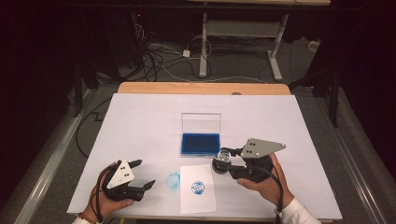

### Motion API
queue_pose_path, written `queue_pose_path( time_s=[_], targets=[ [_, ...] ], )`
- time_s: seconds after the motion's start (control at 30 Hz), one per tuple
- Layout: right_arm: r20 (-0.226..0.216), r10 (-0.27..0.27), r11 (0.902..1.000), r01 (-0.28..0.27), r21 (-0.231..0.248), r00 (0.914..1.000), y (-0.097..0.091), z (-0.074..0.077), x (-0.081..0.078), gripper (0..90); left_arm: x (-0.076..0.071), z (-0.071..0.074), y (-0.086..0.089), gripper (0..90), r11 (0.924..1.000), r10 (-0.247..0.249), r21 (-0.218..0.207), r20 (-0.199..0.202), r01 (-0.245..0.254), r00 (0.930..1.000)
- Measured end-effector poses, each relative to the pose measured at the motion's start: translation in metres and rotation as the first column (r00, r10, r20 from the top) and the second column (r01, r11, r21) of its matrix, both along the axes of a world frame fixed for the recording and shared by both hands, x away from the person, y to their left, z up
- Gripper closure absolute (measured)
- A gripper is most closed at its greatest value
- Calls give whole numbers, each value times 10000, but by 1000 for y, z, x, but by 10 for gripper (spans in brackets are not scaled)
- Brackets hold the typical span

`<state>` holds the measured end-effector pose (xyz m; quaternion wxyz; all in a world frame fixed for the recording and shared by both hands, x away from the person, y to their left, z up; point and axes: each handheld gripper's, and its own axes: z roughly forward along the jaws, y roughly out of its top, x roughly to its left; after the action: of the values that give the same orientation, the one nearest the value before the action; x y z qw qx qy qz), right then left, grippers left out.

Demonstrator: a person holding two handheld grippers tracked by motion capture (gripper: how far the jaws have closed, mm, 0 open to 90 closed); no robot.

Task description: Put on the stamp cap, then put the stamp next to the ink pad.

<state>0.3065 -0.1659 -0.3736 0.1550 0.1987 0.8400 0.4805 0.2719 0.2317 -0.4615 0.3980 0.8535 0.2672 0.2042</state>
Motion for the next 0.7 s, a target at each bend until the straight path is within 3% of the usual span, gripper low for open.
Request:
queue_pose_path(
  time_s=[0.33,0.7],
  targets=[
    [66,-419,9990,420,-147,9991,-6,0,9,568,-3,-3,5,182,9999,116,8,-158,-116,9998],
    [121,-1019,9942,1022,-336,9947,-12,2,30,568,-2,-8,1,182,9999,29,142,-200,-26,9998]
  ],
)
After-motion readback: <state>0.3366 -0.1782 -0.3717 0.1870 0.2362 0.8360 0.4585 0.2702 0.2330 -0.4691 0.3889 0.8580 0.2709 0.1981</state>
